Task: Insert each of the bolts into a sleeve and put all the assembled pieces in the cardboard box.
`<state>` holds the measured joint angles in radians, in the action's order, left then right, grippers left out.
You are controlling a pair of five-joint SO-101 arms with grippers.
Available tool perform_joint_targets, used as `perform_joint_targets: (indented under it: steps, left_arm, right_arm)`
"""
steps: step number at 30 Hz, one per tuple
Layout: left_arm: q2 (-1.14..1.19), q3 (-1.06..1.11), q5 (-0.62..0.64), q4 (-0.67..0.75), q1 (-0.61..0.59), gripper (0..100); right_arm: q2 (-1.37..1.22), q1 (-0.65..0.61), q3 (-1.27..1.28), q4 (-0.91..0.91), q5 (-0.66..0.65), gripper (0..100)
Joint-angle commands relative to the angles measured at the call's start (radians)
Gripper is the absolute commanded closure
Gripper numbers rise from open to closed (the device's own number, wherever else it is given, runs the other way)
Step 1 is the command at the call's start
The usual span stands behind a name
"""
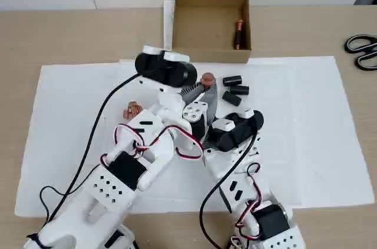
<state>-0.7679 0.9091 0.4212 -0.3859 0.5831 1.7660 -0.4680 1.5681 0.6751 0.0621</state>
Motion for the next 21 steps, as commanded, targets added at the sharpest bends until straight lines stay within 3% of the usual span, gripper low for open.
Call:
perform_joint_targets:
  steps: [1, 12, 21]
  left_arm:
    - [-0.034, 0.027, -0.008, 0.077, 0.003, 100]
    - [-0.035, 0.096, -0.011, 0.138, 0.002, 100]
    - [-0.037, 0.09, -0.008, 0.005, 0.003, 100]
  right_arm:
    - [0.001, -0.002, -0.005, -0.004, 0.009, 99.5]
    - [0.002, -0.002, -0.005, -0.002, 0.009, 99.5]
    - [0.004, -0.002, -0.005, -0.001, 0.009, 99.5]
